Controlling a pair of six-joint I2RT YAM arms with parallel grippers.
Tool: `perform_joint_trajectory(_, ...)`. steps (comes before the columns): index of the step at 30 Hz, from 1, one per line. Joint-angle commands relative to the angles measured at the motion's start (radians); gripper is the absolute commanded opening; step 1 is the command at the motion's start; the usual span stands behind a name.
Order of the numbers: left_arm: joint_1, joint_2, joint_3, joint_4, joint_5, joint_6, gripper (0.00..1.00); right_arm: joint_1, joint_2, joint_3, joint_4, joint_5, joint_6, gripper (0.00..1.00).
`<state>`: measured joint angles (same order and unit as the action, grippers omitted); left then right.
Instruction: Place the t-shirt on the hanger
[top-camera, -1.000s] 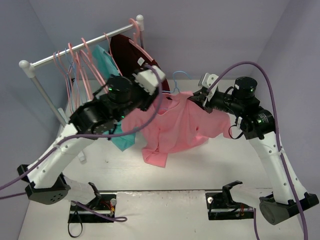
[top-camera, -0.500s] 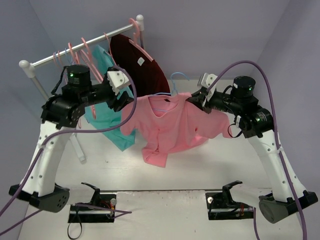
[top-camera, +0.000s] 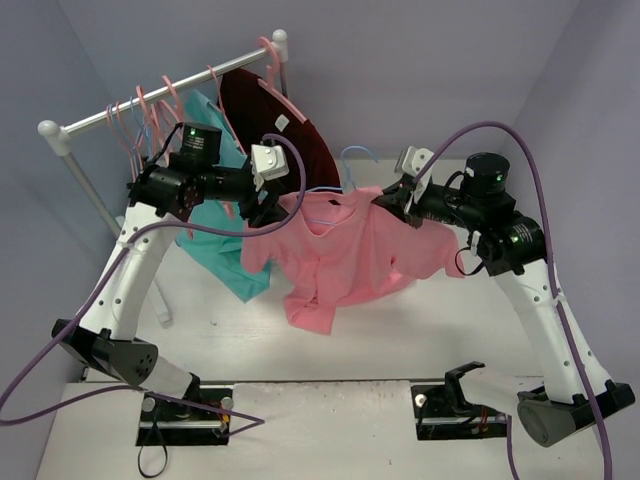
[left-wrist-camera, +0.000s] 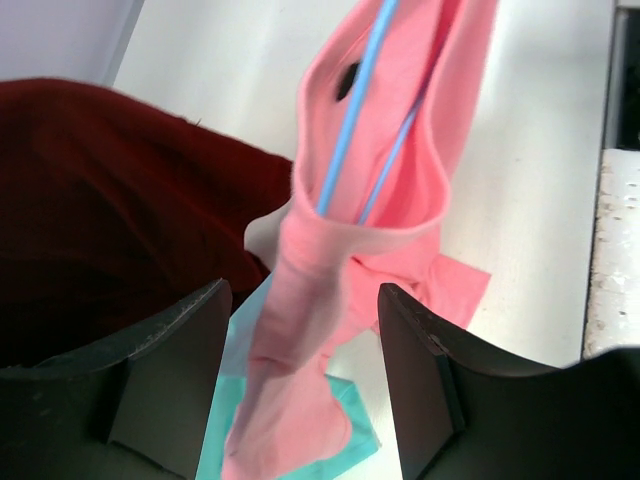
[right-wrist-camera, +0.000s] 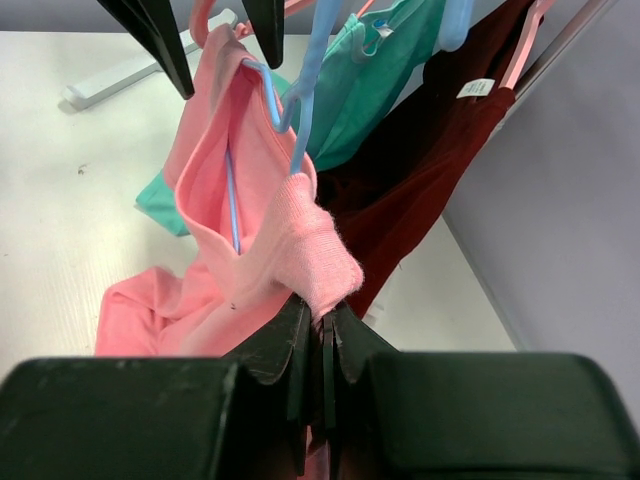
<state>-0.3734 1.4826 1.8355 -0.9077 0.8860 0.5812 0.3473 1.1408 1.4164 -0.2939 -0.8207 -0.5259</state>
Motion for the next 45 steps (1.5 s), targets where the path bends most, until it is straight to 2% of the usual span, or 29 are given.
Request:
perform_joint_trajectory(1,-0.014,-0.01,0.034,0.018,0.097,0.04,0.55,-0.005,-0.001,0.013,0.116,-0.047,0.005,0.0)
perform_joint_trajectory(6,-0.062,0.021,0.031,0.018,0.075,0.052,0.55,-0.006,0.011,0.015,0.116,-0.059,0.007,0.0)
perform_joint_trajectory(9,-0.071,0.04,0.037,0.017,0.068,0.054,0.51,-0.005,0.013,0.015,0.115,-0.069,0.009,0.0)
perform_joint_trajectory(12,-0.081,0.049,0.052,0.016,0.066,0.057,0.37,-0.006,0.014,0.009,0.116,-0.072,0.012,0.0)
perform_joint_trajectory(15,-0.084,0.046,0.052,0.018,0.066,0.064,0.13,-0.006,0.012,-0.002,0.116,-0.074,0.01,0.0)
perform_joint_trajectory(17,-0.085,0.031,0.043,0.016,0.07,0.079,0.02,-0.006,0.01,-0.011,0.116,-0.071,0.009,0.0)
perform_joint_trajectory(23,-0.096,-0.037,-0.001,0.015,0.076,0.103,0.0,-0.008,0.002,-0.04,0.113,-0.044,0.007,0.0)
perform_joint_trajectory(24,-0.1,-0.052,-0.005,0.014,0.071,0.101,0.0,-0.01,-0.002,-0.049,0.114,-0.035,0.012,0.02)
perform_joint_trajectory(26,-0.108,-0.073,-0.021,0.013,0.056,0.094,0.0,-0.015,-0.012,-0.06,0.114,-0.016,0.018,0.17)
perform_joint_trajectory(28,-0.12,-0.094,-0.058,0.013,0.03,0.083,0.0,-0.018,-0.033,-0.077,0.116,0.015,0.021,0.44)
perform_joint_trajectory(29,-0.124,-0.104,-0.068,0.013,0.024,0.079,0.0,-0.019,-0.038,-0.086,0.116,0.027,0.023,0.5)
perform_joint_trajectory(33,-0.127,-0.164,-0.158,0.08,0.009,0.018,0.0,-0.028,-0.061,-0.123,0.114,0.063,0.034,0.55)
perform_joint_trajectory(39,-0.127,-0.324,-0.392,0.48,-0.069,-0.243,0.0,-0.034,-0.125,-0.184,0.111,0.115,0.061,0.64)
perform_joint_trajectory(45,-0.13,-0.363,-0.442,0.523,-0.155,-0.355,0.0,-0.044,-0.233,-0.255,0.108,0.225,0.082,0.82)
